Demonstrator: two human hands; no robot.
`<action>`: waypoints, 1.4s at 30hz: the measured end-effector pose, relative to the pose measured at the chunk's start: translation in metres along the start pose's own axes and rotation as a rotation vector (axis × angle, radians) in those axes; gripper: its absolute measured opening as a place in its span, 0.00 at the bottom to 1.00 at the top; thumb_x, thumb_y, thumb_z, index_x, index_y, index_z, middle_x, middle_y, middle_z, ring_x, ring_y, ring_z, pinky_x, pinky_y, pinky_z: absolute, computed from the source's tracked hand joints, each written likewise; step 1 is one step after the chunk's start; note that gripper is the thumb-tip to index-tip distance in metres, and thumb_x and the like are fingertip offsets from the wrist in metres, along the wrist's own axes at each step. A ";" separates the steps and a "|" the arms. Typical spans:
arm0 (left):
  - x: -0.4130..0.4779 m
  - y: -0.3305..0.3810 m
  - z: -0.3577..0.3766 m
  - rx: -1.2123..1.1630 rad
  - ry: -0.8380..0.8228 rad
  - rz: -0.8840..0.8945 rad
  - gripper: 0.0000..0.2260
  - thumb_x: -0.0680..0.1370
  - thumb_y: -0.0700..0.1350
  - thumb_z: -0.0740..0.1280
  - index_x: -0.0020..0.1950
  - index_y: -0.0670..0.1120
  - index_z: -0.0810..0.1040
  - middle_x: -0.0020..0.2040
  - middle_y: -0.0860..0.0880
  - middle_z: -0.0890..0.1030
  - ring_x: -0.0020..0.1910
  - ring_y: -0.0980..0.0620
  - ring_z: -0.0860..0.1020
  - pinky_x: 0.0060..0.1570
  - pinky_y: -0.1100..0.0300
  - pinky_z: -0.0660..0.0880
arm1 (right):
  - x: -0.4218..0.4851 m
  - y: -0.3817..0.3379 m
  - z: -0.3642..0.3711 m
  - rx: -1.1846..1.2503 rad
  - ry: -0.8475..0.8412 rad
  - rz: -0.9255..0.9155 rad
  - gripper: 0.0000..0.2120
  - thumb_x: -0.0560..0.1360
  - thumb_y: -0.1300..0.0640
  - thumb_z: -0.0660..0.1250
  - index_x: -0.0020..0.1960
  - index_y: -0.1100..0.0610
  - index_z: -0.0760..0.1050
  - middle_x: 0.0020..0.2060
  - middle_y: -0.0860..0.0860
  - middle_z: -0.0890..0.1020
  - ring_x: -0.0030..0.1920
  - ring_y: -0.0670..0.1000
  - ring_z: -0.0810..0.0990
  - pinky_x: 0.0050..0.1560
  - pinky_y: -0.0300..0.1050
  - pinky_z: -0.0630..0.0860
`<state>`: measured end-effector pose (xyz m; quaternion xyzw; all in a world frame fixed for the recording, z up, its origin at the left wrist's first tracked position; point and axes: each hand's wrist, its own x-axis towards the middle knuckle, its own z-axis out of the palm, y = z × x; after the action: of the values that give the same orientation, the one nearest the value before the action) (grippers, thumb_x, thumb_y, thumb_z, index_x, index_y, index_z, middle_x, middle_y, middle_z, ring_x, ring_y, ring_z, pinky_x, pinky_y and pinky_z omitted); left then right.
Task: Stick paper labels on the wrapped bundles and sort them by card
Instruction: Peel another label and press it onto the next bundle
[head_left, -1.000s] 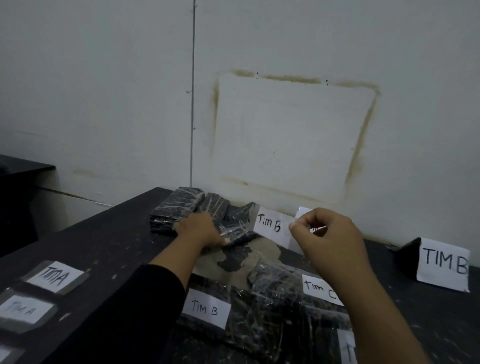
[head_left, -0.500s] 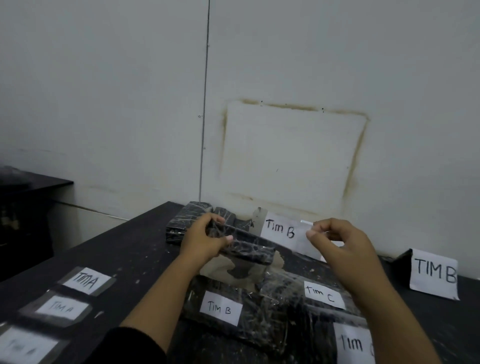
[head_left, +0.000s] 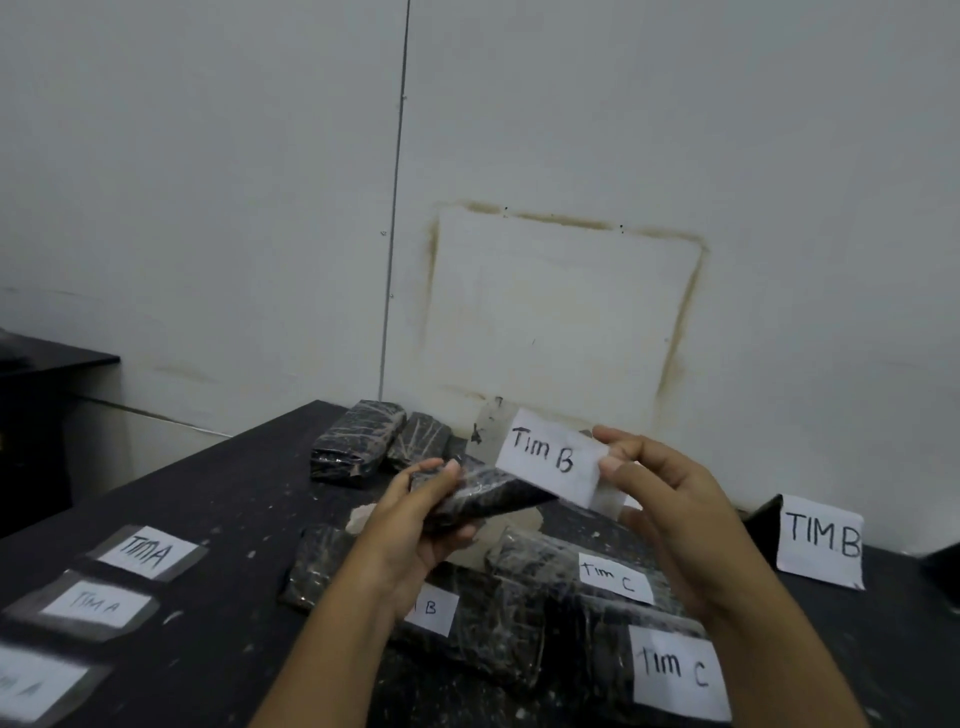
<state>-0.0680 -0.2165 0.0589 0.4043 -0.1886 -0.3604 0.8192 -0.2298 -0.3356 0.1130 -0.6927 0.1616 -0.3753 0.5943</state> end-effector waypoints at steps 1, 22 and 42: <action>-0.002 0.002 -0.003 -0.028 -0.069 -0.007 0.20 0.70 0.40 0.70 0.61 0.43 0.72 0.46 0.41 0.79 0.31 0.49 0.82 0.26 0.62 0.78 | 0.002 0.001 0.000 0.020 0.012 0.020 0.13 0.73 0.62 0.66 0.31 0.53 0.74 0.57 0.52 0.81 0.55 0.55 0.80 0.55 0.59 0.76; -0.009 -0.011 0.000 0.293 -0.019 0.245 0.09 0.81 0.46 0.58 0.52 0.58 0.75 0.47 0.46 0.78 0.40 0.48 0.81 0.30 0.55 0.79 | -0.006 0.002 0.000 -0.413 -0.177 -0.063 0.09 0.72 0.61 0.68 0.34 0.53 0.77 0.61 0.38 0.71 0.66 0.42 0.68 0.37 0.30 0.70; -0.011 -0.015 -0.001 0.201 -0.092 0.255 0.19 0.61 0.45 0.73 0.49 0.53 0.73 0.53 0.40 0.79 0.42 0.46 0.83 0.37 0.52 0.82 | 0.002 0.018 0.007 -0.457 0.008 -0.153 0.06 0.72 0.62 0.68 0.36 0.58 0.76 0.56 0.39 0.72 0.63 0.45 0.71 0.53 0.40 0.72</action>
<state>-0.0817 -0.2143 0.0461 0.4400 -0.3109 -0.2511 0.8042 -0.2196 -0.3369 0.0968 -0.8178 0.1916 -0.3759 0.3914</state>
